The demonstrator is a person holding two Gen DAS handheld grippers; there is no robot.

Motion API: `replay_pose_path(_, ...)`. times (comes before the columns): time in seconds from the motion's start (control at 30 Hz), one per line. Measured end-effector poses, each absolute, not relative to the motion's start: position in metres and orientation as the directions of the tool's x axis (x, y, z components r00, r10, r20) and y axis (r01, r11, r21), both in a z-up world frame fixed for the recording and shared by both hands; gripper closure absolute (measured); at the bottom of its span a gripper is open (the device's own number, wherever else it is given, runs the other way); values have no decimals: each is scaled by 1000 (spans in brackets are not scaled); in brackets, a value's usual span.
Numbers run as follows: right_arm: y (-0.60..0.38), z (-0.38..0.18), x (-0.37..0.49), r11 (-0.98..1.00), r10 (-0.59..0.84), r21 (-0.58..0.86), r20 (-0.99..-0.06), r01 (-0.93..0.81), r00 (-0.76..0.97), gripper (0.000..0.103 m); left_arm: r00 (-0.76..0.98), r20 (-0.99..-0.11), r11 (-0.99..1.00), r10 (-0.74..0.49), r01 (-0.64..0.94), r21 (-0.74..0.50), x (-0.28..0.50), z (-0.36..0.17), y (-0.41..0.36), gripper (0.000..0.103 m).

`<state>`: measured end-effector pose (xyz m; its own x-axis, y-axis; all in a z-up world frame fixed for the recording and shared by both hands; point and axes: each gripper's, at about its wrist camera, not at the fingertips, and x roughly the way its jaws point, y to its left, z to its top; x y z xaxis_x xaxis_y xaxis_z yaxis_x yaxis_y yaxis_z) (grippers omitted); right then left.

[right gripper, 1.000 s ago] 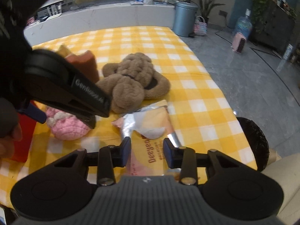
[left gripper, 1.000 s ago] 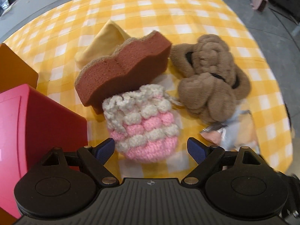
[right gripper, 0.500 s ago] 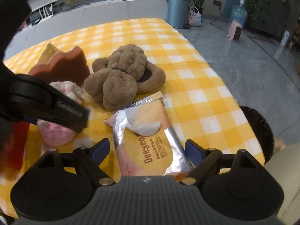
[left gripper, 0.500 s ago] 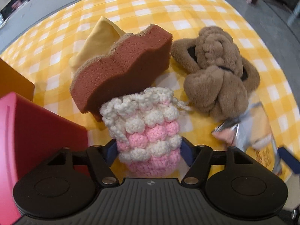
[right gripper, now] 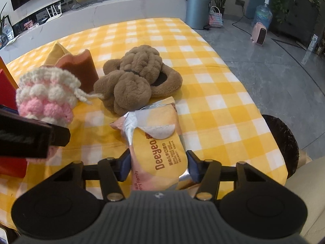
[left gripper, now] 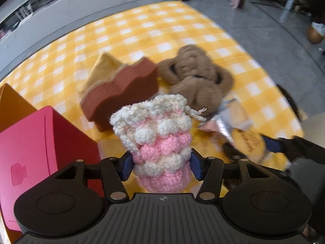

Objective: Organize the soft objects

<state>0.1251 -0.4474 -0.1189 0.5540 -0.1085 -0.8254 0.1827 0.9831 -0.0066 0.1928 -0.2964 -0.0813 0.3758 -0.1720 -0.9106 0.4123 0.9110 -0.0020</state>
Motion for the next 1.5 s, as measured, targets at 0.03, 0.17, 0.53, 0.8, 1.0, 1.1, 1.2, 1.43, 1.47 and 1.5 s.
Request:
replay_pose_path(0.03,-447,-118,125,983,-107,-4,-826,184,554,49,375,-908,906,-188,423,-13,190,-78,-298,39)
replay_pose_path(0.17,-449,-113,122,979,-78,42,-823,198,563,51,381,-896,881,-230,472,-26,176,-64,-307,39)
replay_pose_path(0.53,-465,-90,101,943,50,251,-756,218,652,52,447,-830,855,-334,514,-67,158,-18,-302,39)
replay_pose_path(0.8,-470,-73,79,927,56,297,-713,229,699,52,477,-792,865,-381,486,-124,150,4,-269,39)
replay_pose_path(1.0,-470,-62,69,911,91,355,-667,208,740,52,496,-756,863,-428,472,-179,143,20,-233,39)
replay_pose_path(1.1,-471,-56,62,872,164,453,-627,186,761,52,519,-732,868,-441,456,-199,142,31,-209,39)
replay_pose_path(1.2,-466,-50,60,853,216,500,-598,149,771,52,549,-702,874,-454,428,-231,141,42,-180,39)
replay_pose_path(1.43,-439,-26,55,845,274,529,-553,78,787,52,629,-643,897,-438,355,-264,132,60,-101,39)
replay_pose_path(1.47,-434,-20,54,845,276,531,-543,69,793,52,642,-636,902,-429,338,-268,129,61,-89,39)
replay_pose_path(1.5,-428,-14,54,844,284,534,-530,55,799,52,656,-627,907,-420,321,-271,127,62,-77,39)
